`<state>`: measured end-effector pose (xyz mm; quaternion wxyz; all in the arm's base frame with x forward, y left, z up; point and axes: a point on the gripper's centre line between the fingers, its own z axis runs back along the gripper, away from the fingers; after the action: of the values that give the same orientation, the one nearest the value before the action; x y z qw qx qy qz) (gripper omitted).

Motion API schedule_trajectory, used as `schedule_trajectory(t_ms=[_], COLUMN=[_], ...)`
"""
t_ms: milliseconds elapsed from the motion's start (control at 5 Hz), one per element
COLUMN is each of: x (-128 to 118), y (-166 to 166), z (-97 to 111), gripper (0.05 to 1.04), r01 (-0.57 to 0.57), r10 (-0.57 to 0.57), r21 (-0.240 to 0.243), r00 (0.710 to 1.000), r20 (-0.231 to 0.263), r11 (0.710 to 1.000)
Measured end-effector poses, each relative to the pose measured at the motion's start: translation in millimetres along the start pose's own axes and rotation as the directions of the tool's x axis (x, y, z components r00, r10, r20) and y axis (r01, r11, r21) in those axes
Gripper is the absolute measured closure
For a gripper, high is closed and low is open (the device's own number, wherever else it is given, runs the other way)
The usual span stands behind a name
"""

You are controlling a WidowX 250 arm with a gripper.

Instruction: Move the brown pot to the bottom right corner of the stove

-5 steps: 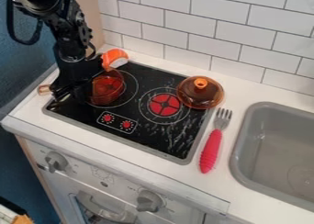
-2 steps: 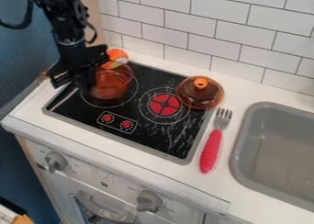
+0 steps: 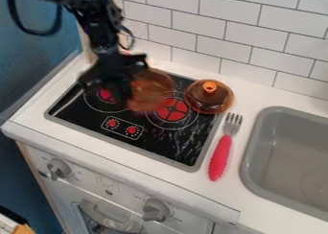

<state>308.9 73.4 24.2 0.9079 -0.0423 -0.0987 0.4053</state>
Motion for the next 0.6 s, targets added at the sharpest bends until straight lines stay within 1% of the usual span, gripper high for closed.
schedule_trajectory(t_ms=[200,400,600], x=[-26,-40,-48], y=[-14,-27,-26], z=[-4,-10,-25], gripper=[1.011,1.011,1.011], r01=[0.135,0.241,0.277], r10=[-0.135,-0.241,-0.278], r21=[-0.024,-0.026,-0.018], r00=[0.991,0.971,0.96], r20=[-0.015,0.002,-0.032], r11=[0.991,0.97,0.961])
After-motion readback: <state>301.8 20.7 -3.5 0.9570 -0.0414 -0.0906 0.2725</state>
